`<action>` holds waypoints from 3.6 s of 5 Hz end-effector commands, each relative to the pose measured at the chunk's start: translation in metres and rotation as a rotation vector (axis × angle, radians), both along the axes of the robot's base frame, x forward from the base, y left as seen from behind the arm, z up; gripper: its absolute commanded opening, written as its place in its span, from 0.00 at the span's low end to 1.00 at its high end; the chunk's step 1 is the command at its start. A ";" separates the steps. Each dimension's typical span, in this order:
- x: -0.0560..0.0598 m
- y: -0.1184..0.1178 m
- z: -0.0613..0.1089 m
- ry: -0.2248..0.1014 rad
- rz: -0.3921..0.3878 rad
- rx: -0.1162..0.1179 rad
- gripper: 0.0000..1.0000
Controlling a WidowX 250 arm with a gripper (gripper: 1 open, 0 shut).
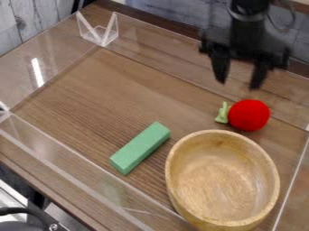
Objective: Move the red fruit to the left
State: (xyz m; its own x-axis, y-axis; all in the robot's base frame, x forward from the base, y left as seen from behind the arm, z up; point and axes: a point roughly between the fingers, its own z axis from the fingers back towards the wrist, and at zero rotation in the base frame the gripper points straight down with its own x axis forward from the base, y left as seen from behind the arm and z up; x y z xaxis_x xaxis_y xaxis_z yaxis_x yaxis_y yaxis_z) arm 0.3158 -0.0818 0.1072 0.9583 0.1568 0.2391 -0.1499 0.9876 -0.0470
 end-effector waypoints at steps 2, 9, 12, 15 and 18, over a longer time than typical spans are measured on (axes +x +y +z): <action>0.004 0.002 -0.006 -0.006 -0.070 0.010 1.00; 0.023 0.008 0.024 -0.062 -0.165 -0.063 1.00; 0.018 0.061 0.036 -0.075 -0.117 -0.070 0.00; -0.003 -0.005 0.004 -0.037 -0.179 -0.068 0.00; -0.020 0.031 0.042 -0.081 -0.162 -0.092 0.00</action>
